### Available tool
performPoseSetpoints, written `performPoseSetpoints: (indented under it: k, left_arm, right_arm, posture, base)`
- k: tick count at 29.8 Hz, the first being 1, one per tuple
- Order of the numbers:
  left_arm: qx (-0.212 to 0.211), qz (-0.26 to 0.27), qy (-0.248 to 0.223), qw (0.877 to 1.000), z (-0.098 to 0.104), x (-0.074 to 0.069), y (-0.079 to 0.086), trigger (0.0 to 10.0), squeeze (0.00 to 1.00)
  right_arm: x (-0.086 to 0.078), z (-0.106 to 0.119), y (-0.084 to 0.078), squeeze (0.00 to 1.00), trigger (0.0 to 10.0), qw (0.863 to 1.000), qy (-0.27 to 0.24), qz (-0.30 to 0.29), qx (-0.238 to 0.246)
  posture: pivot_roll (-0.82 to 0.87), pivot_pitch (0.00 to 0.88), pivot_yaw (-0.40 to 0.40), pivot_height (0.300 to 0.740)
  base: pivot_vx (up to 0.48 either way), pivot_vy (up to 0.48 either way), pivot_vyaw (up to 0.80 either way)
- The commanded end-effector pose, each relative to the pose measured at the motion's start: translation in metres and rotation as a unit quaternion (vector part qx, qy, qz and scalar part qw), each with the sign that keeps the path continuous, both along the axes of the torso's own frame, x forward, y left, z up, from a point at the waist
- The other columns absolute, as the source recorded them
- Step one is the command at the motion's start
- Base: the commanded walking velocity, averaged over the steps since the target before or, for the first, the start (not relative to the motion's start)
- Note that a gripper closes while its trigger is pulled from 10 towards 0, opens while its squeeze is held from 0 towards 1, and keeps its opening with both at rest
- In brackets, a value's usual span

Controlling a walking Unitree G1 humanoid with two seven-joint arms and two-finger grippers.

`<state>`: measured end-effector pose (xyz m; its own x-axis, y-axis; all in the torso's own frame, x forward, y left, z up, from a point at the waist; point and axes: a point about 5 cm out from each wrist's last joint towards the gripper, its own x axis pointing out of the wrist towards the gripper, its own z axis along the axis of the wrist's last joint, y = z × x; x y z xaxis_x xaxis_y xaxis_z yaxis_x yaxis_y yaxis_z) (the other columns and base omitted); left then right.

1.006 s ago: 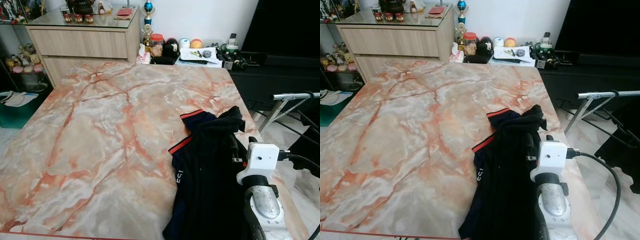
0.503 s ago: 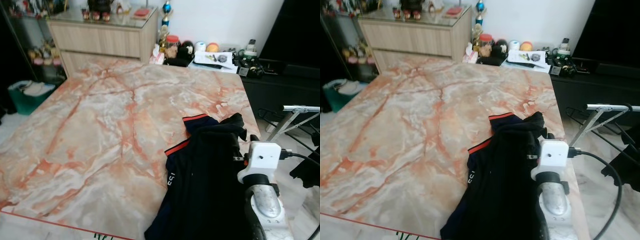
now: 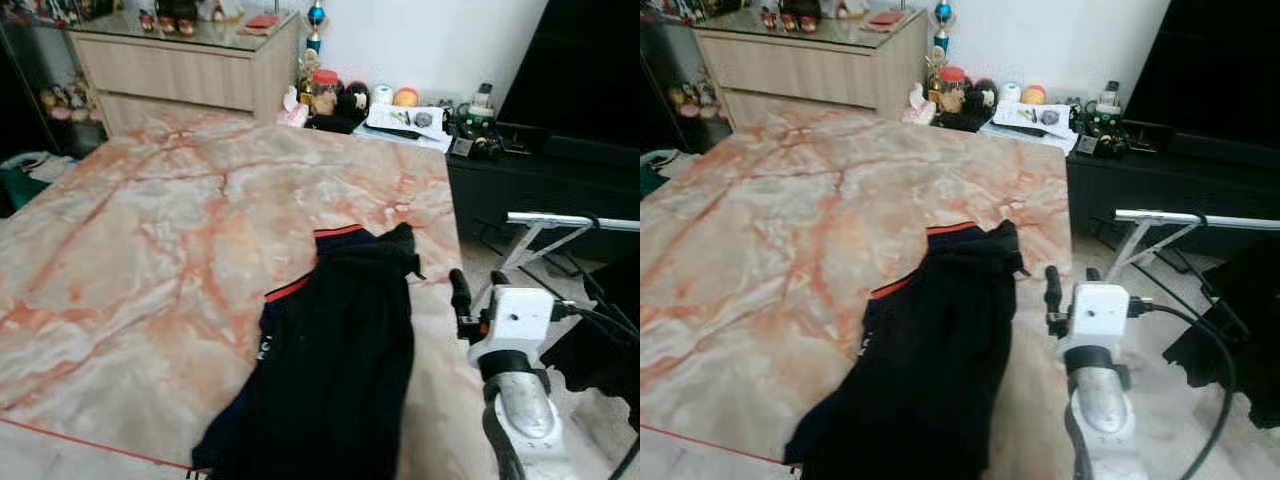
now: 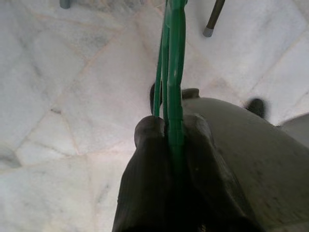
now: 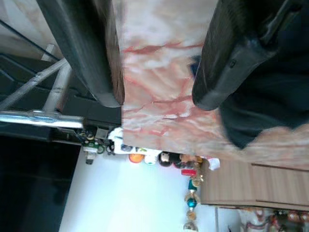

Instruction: Hang hanger

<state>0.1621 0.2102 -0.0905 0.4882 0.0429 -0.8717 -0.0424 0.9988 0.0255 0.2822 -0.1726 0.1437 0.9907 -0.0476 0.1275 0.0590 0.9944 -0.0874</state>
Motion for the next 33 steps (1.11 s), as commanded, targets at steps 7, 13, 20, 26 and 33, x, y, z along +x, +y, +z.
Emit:
performPoseSetpoints:
  k: [7, 13, 20, 26, 33]
  left_arm:
    - [-0.010, -0.002, 0.011, 1.000, -0.003, -0.004, -0.005, 10.0, 0.00]
    - [-0.010, -0.008, 0.012, 1.000, -0.003, -0.004, -0.006, 10.0, 0.00]
    - [-0.010, -0.011, 0.013, 1.000, -0.003, -0.004, -0.006, 10.0, 0.00]
    - [-0.011, -0.011, 0.013, 1.000, -0.003, -0.004, -0.006, 10.0, 0.00]
    - [-0.011, -0.013, 0.013, 1.000, -0.003, -0.005, -0.006, 10.0, 0.00]
  right_arm:
    - [-0.002, -0.005, -0.010, 0.00, 10.0, 1.000, 0.010, -0.019, 0.008]
    - [-0.004, -0.012, -0.015, 0.00, 10.0, 0.999, 0.019, -0.033, 0.014]
    - [-0.009, -0.031, -0.023, 0.00, 10.0, 0.995, 0.051, -0.065, 0.046]
    - [-0.022, -0.071, -0.038, 0.00, 10.0, 0.977, 0.120, -0.118, 0.129]
    - [-0.034, -0.108, -0.043, 0.00, 10.0, 0.959, 0.182, -0.141, 0.163]
  posture:
    - [-0.01, 0.075, -0.020, 0.740]
    - [-0.01, 0.075, -0.021, 0.740]
    - [-0.01, 0.078, -0.023, 0.740]
    - [-0.02, 0.076, -0.023, 0.740]
    - [-0.02, 0.062, -0.015, 0.740]
  base:
    - [0.000, -0.332, 0.00]
    - [0.000, -0.332, 0.00]
    - [0.000, -0.333, 0.00]
    - [0.000, -0.333, 0.00]
    - [0.000, -0.333, 0.00]
